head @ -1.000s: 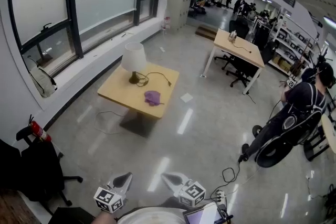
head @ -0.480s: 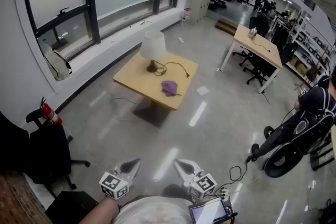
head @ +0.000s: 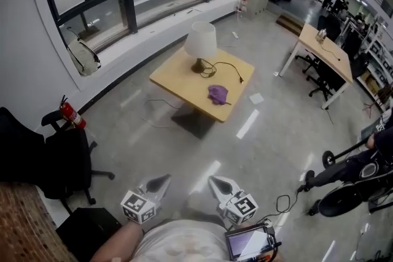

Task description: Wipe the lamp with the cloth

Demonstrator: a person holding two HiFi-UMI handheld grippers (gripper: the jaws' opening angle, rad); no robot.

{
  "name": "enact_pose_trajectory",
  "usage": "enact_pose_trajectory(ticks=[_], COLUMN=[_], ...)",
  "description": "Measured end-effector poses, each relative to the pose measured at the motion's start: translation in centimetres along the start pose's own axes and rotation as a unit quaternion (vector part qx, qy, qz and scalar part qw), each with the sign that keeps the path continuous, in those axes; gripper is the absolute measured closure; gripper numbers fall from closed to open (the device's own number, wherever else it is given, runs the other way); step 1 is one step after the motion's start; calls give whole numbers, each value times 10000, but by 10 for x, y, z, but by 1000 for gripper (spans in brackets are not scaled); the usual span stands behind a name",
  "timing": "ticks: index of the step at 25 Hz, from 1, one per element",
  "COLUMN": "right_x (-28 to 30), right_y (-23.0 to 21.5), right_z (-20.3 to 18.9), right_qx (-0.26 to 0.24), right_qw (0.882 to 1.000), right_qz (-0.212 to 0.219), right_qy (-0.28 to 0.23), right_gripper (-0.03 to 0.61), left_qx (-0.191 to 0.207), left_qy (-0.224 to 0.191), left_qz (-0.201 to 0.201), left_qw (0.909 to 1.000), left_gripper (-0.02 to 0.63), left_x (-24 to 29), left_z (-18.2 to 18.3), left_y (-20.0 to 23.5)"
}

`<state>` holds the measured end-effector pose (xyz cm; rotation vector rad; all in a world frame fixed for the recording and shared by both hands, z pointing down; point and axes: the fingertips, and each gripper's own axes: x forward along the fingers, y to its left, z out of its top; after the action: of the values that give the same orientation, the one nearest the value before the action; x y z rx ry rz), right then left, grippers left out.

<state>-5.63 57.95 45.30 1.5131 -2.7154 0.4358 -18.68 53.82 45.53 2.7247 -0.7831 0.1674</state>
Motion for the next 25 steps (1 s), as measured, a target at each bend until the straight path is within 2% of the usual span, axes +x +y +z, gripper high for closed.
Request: enact_pose_trajectory(ticks=[6,14,19,25], right_x=[40,68,80,92], right_y=[-36,-96,-121,-147], right_z=[2,24,26,29], right_qx=[-243,-160,-193,-111], right_qw=[9994,9994,9991,9992], right_qz=[123,230,268,256], right_qy=[202,185,262,273], right_gripper=[565,565,565,565], left_qx=[-64,55,174,104], left_qy=[137,183,202,359], left_qz=[121,72,205,362], left_qw=[9998,9998,9994,9986], left_gripper=[614,614,614,614], left_x=[34,102,121,133], left_z=[8,35,44,47], left_y=[28,54,67,82])
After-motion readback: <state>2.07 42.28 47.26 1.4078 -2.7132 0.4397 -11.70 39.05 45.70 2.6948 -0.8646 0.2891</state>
